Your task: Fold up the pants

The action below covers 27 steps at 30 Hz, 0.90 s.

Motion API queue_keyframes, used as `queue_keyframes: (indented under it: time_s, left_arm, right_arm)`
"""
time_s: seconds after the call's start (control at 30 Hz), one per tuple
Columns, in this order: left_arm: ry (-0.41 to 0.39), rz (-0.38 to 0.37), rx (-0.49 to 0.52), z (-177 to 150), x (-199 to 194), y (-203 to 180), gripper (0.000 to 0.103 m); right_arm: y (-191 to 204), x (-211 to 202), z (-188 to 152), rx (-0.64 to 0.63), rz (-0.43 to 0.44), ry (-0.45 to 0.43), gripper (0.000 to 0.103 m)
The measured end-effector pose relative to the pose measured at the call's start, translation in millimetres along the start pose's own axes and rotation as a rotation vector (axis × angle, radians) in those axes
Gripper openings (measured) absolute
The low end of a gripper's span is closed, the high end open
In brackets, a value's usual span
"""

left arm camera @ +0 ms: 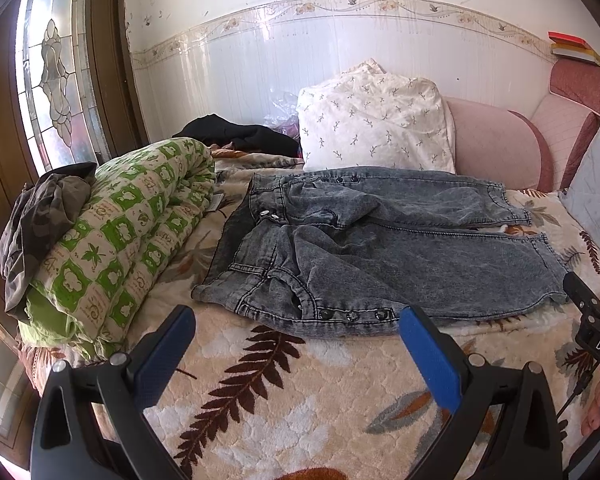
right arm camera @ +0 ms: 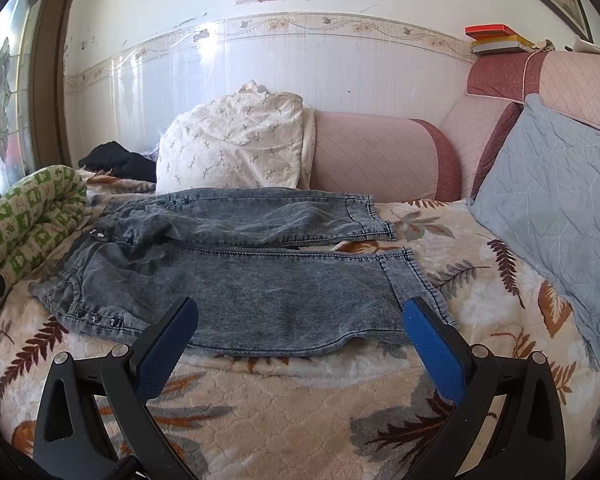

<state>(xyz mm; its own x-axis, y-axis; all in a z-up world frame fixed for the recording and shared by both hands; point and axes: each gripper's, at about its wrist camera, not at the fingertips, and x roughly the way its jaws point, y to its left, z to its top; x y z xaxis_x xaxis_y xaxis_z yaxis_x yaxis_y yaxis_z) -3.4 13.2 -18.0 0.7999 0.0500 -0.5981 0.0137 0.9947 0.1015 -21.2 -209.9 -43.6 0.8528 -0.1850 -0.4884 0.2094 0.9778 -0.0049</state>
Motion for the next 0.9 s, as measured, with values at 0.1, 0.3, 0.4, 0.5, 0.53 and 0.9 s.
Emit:
queue_keyframes:
  time_s: [0.1, 0.3, 0.4, 0.5, 0.53, 0.9]
  left_arm:
    - [0.001, 0.001, 0.0, 0.4, -0.3, -0.9, 0.103]
    - [0.004, 0.003, 0.0, 0.3, 1.5, -1.1, 0.103]
    - [0.007, 0.004, 0.0, -0.6, 2.9, -0.4, 0.103]
    - [0.009, 0.002, -0.001, -0.8, 4.2, 0.6, 0.103]
    - [0.008, 0.003, -0.002, -1.3, 4.4, 1.6, 0.103]
    - [0.02, 0.014, -0.007, -4.3, 9.6, 5.2, 0.103]
  right_arm:
    - [-0.4, 0.6, 0.2, -0.003, 0.0, 0.003, 0.103]
    - [0.2, 0.9, 0.0, -0.006, 0.0, 0.005, 0.103]
    - [0.7, 1.7, 0.2, -0.007, 0.001, 0.007, 0.103]
    - [1.0, 1.9, 0.3, -0.009, -0.001, 0.008, 0.103]
    - [0.9, 2.0, 0.1, -0.009, 0.0, 0.008, 0.103]
    - [2.1, 2.2, -0.2, -0.012, 0.002, 0.008, 0.103]
